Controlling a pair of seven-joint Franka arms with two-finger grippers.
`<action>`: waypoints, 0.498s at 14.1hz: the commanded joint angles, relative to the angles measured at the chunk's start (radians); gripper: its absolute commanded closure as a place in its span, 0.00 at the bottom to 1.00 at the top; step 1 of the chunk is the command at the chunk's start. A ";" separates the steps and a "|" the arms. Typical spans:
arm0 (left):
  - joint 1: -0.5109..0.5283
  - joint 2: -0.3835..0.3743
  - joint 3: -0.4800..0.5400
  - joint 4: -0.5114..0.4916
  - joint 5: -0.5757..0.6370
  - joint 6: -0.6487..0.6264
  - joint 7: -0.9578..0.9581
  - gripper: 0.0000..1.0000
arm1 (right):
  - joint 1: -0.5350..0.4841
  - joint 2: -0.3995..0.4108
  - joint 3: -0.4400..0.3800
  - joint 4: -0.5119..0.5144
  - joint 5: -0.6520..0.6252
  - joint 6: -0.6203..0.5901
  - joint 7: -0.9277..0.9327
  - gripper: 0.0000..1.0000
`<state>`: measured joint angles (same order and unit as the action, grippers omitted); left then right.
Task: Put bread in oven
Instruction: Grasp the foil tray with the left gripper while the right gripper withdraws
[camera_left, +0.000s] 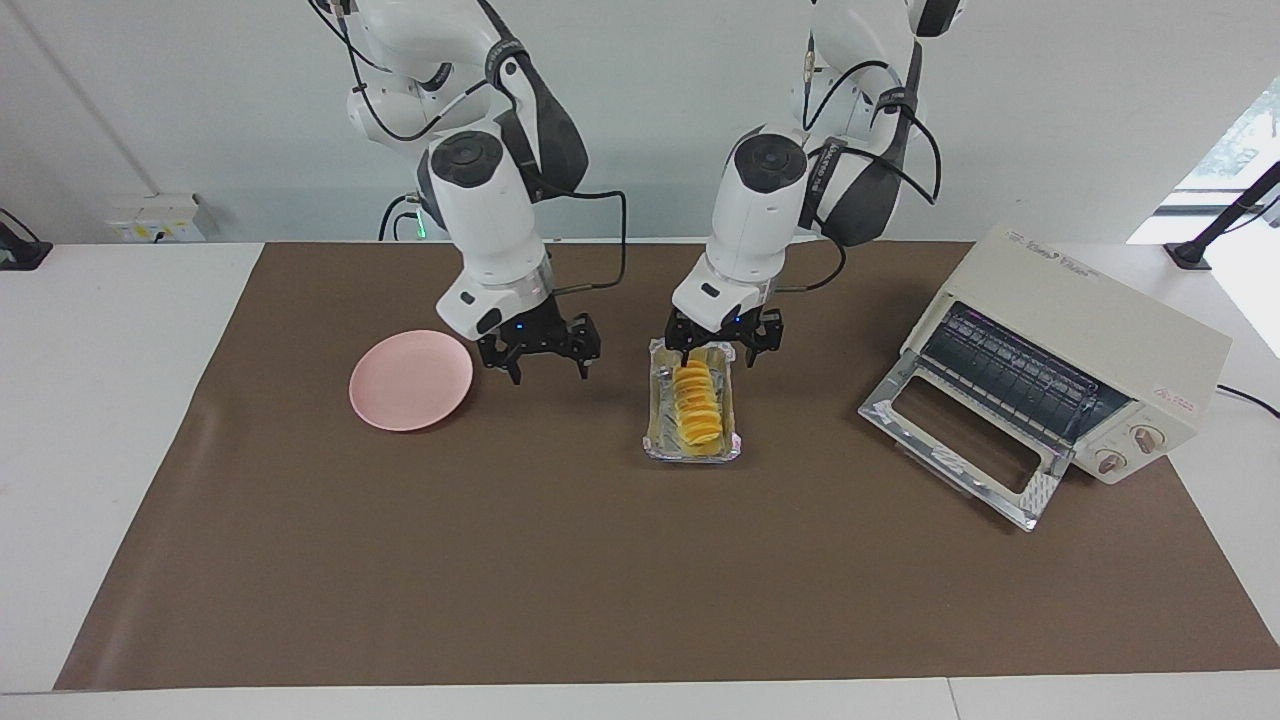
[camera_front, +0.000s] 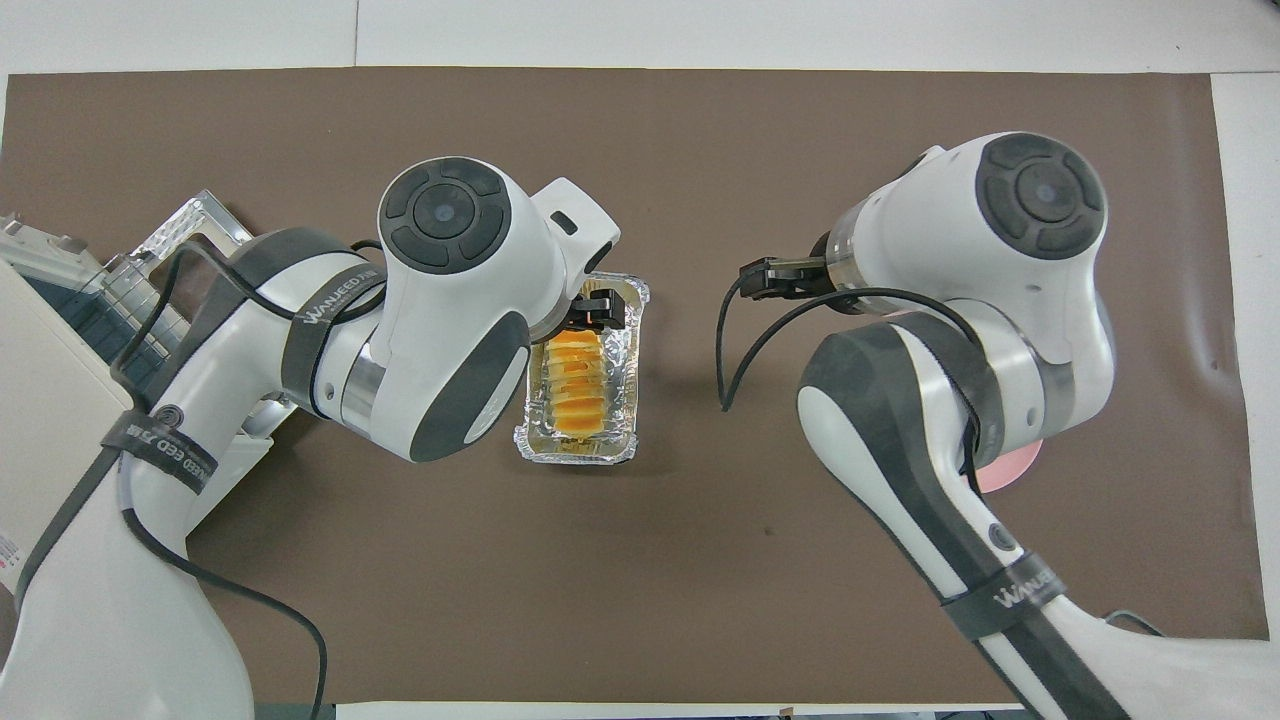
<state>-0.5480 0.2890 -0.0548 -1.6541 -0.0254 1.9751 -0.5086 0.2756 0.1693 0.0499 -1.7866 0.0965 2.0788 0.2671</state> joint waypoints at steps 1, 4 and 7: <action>-0.100 0.040 0.015 -0.021 -0.001 0.069 -0.068 0.00 | -0.097 -0.072 0.008 -0.005 0.017 -0.069 -0.147 0.00; -0.148 0.139 0.017 -0.024 0.001 0.152 -0.094 0.00 | -0.191 -0.134 0.008 -0.005 0.015 -0.146 -0.287 0.00; -0.159 0.180 0.016 -0.035 0.001 0.160 -0.122 0.02 | -0.286 -0.197 0.008 -0.005 0.015 -0.232 -0.406 0.00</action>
<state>-0.6988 0.4539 -0.0529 -1.6807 -0.0253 2.1144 -0.6146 0.0503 0.0229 0.0456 -1.7780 0.0965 1.8965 -0.0619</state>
